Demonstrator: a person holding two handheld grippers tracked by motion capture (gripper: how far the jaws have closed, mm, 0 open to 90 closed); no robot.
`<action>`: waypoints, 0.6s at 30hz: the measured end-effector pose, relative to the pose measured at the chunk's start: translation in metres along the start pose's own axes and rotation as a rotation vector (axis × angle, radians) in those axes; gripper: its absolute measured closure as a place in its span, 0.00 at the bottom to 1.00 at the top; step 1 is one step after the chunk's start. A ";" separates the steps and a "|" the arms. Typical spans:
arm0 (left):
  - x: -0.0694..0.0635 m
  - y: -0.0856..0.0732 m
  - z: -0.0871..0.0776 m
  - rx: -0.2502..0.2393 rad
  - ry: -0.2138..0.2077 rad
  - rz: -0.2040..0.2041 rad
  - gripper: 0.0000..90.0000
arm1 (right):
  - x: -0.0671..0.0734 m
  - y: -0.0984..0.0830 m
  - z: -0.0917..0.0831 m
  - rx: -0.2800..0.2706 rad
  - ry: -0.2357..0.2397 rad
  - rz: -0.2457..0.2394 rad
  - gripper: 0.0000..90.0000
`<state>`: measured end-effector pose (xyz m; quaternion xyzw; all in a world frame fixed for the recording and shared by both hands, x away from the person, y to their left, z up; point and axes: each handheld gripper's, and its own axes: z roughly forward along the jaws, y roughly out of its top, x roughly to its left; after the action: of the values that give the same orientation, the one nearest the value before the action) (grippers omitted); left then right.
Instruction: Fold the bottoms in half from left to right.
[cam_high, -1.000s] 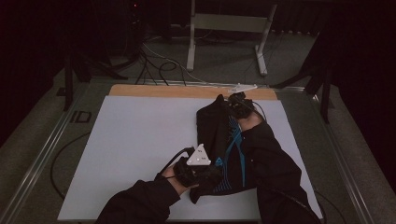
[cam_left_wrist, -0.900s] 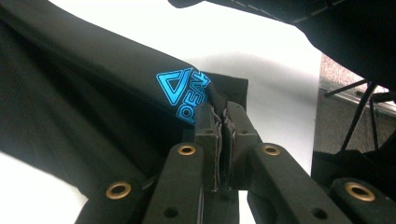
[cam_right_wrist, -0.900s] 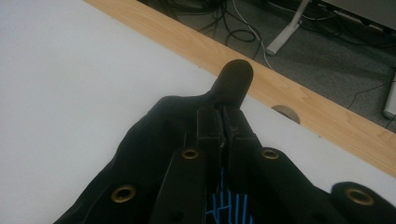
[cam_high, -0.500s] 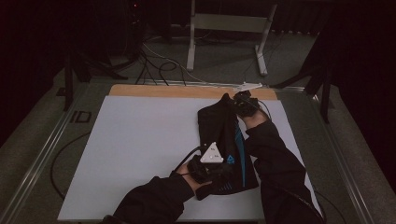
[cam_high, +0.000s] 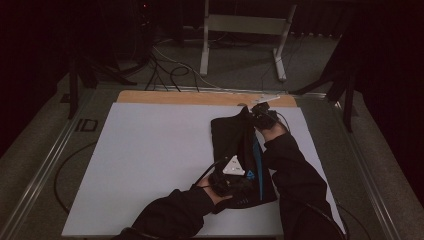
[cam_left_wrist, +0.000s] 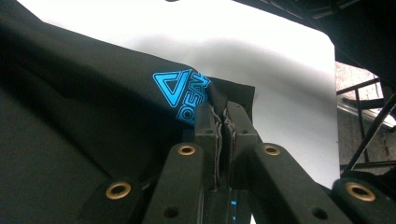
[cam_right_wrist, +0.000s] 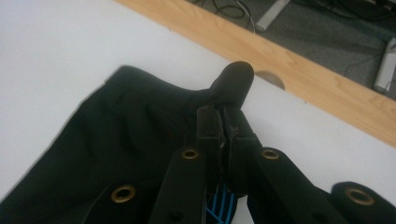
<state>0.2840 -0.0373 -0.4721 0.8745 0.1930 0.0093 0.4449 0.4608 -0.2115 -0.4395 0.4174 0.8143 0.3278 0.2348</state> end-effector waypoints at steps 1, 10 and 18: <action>0.000 0.000 0.001 0.004 -0.001 0.000 0.95 | -0.001 -0.002 0.002 0.007 0.001 0.003 0.97; 0.005 0.000 0.016 0.020 -0.014 -0.012 0.95 | -0.005 -0.012 0.019 0.036 -0.012 0.000 0.97; 0.007 0.001 0.029 0.041 -0.018 -0.012 0.95 | -0.009 -0.020 0.028 0.067 -0.028 0.013 0.96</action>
<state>0.2958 -0.0577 -0.4901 0.8824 0.1942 -0.0052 0.4285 0.4738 -0.2187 -0.4724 0.4350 0.8188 0.2957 0.2301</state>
